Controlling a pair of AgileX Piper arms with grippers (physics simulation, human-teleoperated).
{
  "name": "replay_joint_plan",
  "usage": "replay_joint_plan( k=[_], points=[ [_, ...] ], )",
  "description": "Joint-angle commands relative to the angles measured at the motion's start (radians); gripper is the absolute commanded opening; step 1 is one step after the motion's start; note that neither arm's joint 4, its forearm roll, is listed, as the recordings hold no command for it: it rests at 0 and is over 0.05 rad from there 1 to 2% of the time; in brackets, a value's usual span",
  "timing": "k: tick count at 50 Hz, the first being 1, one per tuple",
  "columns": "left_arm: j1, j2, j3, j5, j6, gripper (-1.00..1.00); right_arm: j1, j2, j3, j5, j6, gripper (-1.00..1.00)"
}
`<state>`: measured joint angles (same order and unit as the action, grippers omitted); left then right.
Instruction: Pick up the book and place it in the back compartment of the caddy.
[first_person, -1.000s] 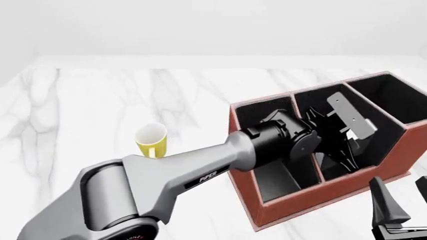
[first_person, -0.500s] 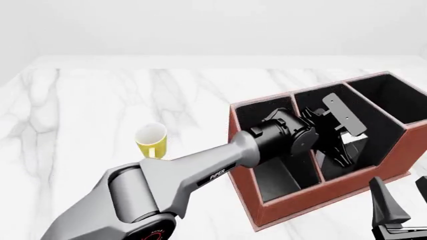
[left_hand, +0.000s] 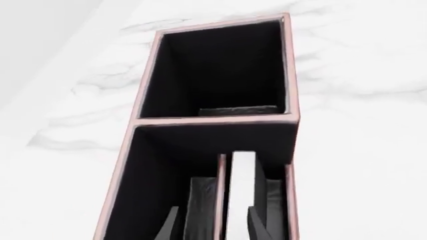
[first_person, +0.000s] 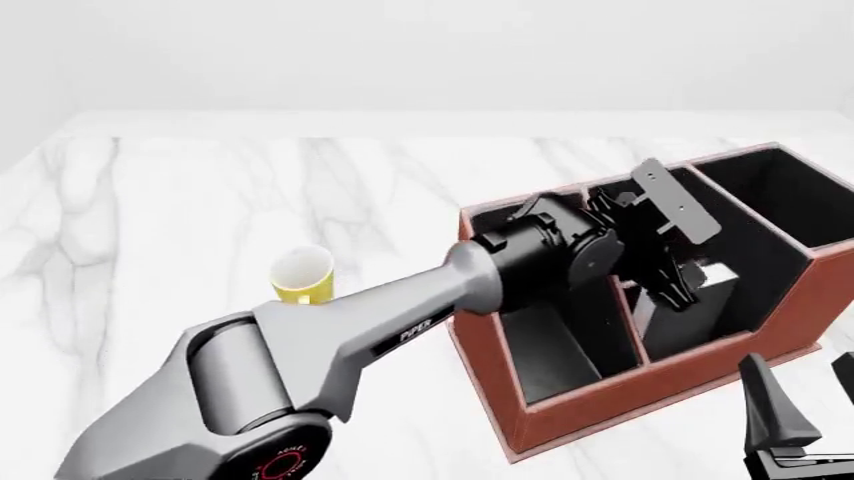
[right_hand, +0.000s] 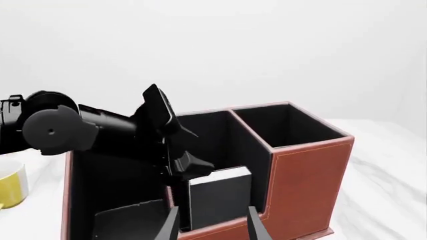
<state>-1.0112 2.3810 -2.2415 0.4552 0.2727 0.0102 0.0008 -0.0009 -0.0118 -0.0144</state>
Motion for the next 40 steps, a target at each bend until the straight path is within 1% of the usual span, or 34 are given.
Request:
replay_joint_plan(
  k=[1,2,3,4,5,6,7,8,11,14,17,19,20,22,24,25,26,27,28,29,31,33,37,39,40],
  points=[
    [0.039,-0.145,0.071,-0.018,-0.011,1.00,-0.002,0.000,0.000,-0.001,-0.002,1.00],
    [0.049,-0.203,0.109,-0.024,0.004,1.00,-0.003,0.000,0.000,-0.001,0.000,1.00],
    [0.049,-0.205,0.113,-0.026,0.004,1.00,-0.003,0.000,0.000,-0.001,0.000,1.00],
    [0.062,-0.273,0.152,-0.041,-0.012,1.00,-0.002,0.000,0.000,-0.001,-0.001,1.00],
    [0.062,-0.275,0.156,-0.043,-0.012,1.00,-0.002,0.000,0.000,-0.001,-0.001,1.00],
    [0.068,-0.295,0.170,-0.043,-0.003,1.00,-0.002,0.000,0.000,-0.002,-0.002,1.00],
    [0.078,-0.347,0.207,-0.048,-0.001,1.00,-0.001,0.000,0.000,-0.002,-0.003,1.00],
    [0.088,-0.373,0.230,-0.054,0.015,1.00,-0.001,0.000,0.000,-0.002,-0.003,1.00],
    [0.099,-0.401,0.257,-0.052,0.024,1.00,-0.001,0.000,0.000,-0.002,-0.004,1.00],
    [0.115,-0.468,0.334,-0.079,0.029,1.00,0.001,0.000,0.000,-0.006,-0.002,1.00],
    [0.135,-0.498,0.398,-0.102,0.025,1.00,-0.001,0.000,0.000,-0.005,-0.004,1.00],
    [0.170,-0.510,0.436,-0.135,0.034,1.00,-0.001,0.000,0.000,-0.004,-0.003,1.00],
    [0.188,-0.516,0.452,-0.147,0.028,1.00,-0.002,0.000,0.000,-0.004,-0.003,1.00],
    [0.197,-0.550,0.512,-0.177,0.023,1.00,-0.002,0.000,0.000,-0.005,-0.003,1.00],
    [0.218,-0.567,0.553,-0.201,0.031,1.00,-0.003,0.000,0.000,-0.005,-0.002,1.00],
    [0.218,-0.568,0.554,-0.201,0.031,1.00,-0.003,0.000,0.000,-0.005,-0.002,1.00],
    [0.230,-0.601,0.605,-0.222,0.019,1.00,-0.002,0.000,0.000,-0.006,-0.003,1.00],
    [0.242,-0.612,0.621,-0.235,0.003,1.00,-0.002,0.000,0.000,-0.006,-0.002,1.00],
    [0.242,-0.612,0.621,-0.235,0.003,1.00,-0.002,0.000,0.000,-0.006,-0.002,1.00],
    [0.272,-0.612,0.634,-0.248,0.005,1.00,0.005,0.000,-0.001,-0.011,0.000,1.00],
    [0.300,-0.621,0.658,-0.259,0.000,1.00,0.007,-0.001,-0.001,-0.012,-0.002,1.00],
    [0.333,-0.649,0.693,-0.286,-0.016,1.00,0.005,0.000,-0.001,-0.010,-0.002,1.00],
    [0.370,-0.697,0.779,-0.333,-0.019,1.00,0.002,0.000,-0.001,-0.007,-0.001,1.00],
    [0.382,-0.707,0.792,-0.345,-0.021,1.00,0.002,0.000,-0.001,-0.007,-0.002,1.00],
    [0.388,-0.746,0.828,-0.364,-0.043,1.00,0.002,0.000,0.000,-0.006,-0.002,1.00]
  ],
)
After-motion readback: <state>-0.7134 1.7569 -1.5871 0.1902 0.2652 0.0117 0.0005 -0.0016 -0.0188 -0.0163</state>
